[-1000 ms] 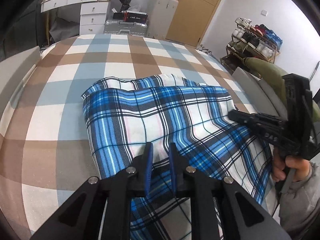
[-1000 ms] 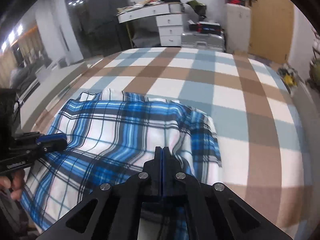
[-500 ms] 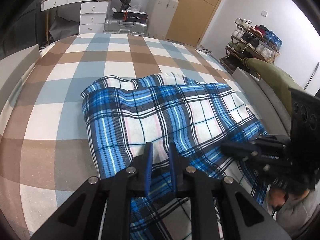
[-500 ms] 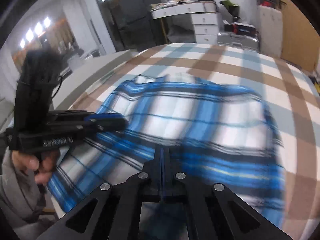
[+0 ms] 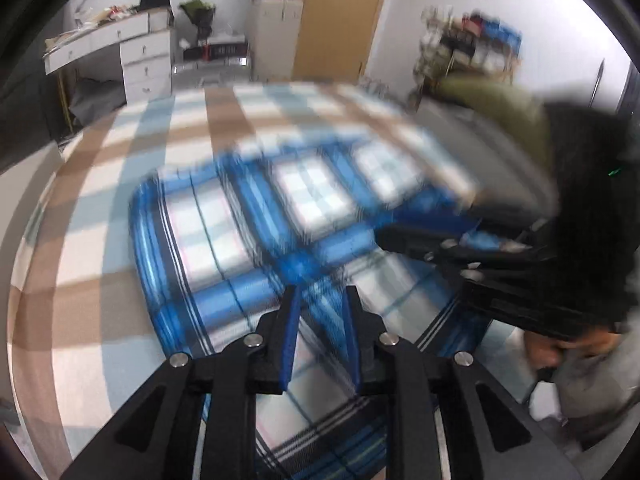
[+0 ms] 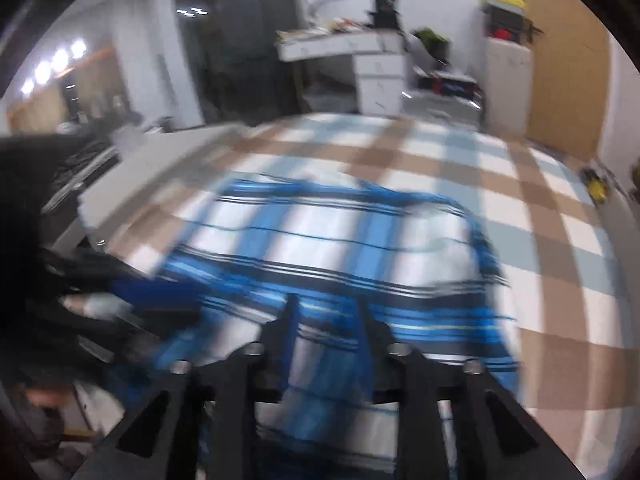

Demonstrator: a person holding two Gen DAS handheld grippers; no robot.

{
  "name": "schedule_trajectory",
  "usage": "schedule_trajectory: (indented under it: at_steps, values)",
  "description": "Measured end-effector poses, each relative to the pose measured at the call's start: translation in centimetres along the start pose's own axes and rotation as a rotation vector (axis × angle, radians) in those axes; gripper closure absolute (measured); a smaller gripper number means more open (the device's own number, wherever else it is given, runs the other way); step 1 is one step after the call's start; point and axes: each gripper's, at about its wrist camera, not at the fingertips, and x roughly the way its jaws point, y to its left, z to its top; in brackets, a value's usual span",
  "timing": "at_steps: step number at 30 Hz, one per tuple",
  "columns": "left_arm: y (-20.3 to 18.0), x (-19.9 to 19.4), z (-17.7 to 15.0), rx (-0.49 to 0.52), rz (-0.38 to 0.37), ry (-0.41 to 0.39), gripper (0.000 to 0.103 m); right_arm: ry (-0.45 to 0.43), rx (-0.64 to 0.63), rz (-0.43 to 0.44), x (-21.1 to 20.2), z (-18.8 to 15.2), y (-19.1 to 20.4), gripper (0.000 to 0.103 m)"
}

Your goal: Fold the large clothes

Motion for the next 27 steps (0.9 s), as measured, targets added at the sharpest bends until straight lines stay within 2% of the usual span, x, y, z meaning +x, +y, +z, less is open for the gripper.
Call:
schedule_trajectory:
  at_steps: [2, 5, 6, 8, 9, 10, 11, 13, 17, 19, 20, 23, 25, 27]
  values:
    - [1.1, 1.1, -0.9, -0.040, -0.025, 0.005, 0.087, 0.028, -0.054, 0.041, 1.1, -0.7, 2.0, 0.067]
    - [2.6, 1.0, -0.9, -0.100, -0.080, 0.000, 0.089, 0.066, -0.100, -0.001, 2.3, -1.8, 2.0, 0.070]
    - [2.7, 0.9, -0.9, -0.105, -0.086, -0.001, 0.089, 0.064, -0.091, -0.040, 2.0, -1.9, 1.0, 0.070]
    - [2.6, 0.7, -0.9, -0.105, -0.084, -0.002, 0.089, 0.055, -0.103, -0.268, 1.1, -2.5, -1.3, 0.070]
    - [2.5, 0.6, -0.9, -0.104, -0.083, -0.004, 0.089, 0.062, -0.093, -0.331, 0.7, -2.9, -2.7, 0.069]
    - [2.4, 0.6, -0.9, -0.105, -0.081, -0.006, 0.089, 0.083, -0.051, -0.350, 0.4, -3.3, -4.3, 0.068]
    - [2.3, 0.6, -0.9, -0.107, -0.079, -0.007, 0.089, 0.093, 0.010, -0.330, -0.3, -3.5, -5.6, 0.068]
    - [1.9, 0.6, -0.9, -0.103, -0.073, -0.010, 0.089, 0.088, 0.056, -0.330, -1.6, -3.3, -5.8, 0.066]
    - [2.0, 0.8, -0.8, -0.106, -0.064, -0.015, 0.089, -0.015, 0.026, -0.144, -3.2, -2.1, -1.3, 0.061]
    - [2.0, 0.6, -0.9, -0.111, -0.064, -0.018, 0.089, -0.008, 0.018, -0.024, -2.3, -2.1, 0.8, 0.060]
    - [2.1, 0.5, -0.9, -0.120, -0.065, -0.018, 0.089, 0.019, 0.002, 0.000, -1.2, -2.2, 1.8, 0.061]
    - [1.9, -1.2, -1.1, -0.126, -0.061, -0.045, 0.089, 0.074, -0.081, -0.079, 1.0, -3.6, 2.5, 0.061]
    - [1.2, -2.5, -1.7, -0.101, -0.092, -0.065, 0.089, 0.088, -0.029, -0.088, 1.0, -4.0, 0.9, 0.061]
    - [0.4, -2.3, -2.6, -0.064, -0.120, -0.041, 0.088, 0.091, -0.008, -0.134, 0.6, -4.2, -0.3, 0.061]
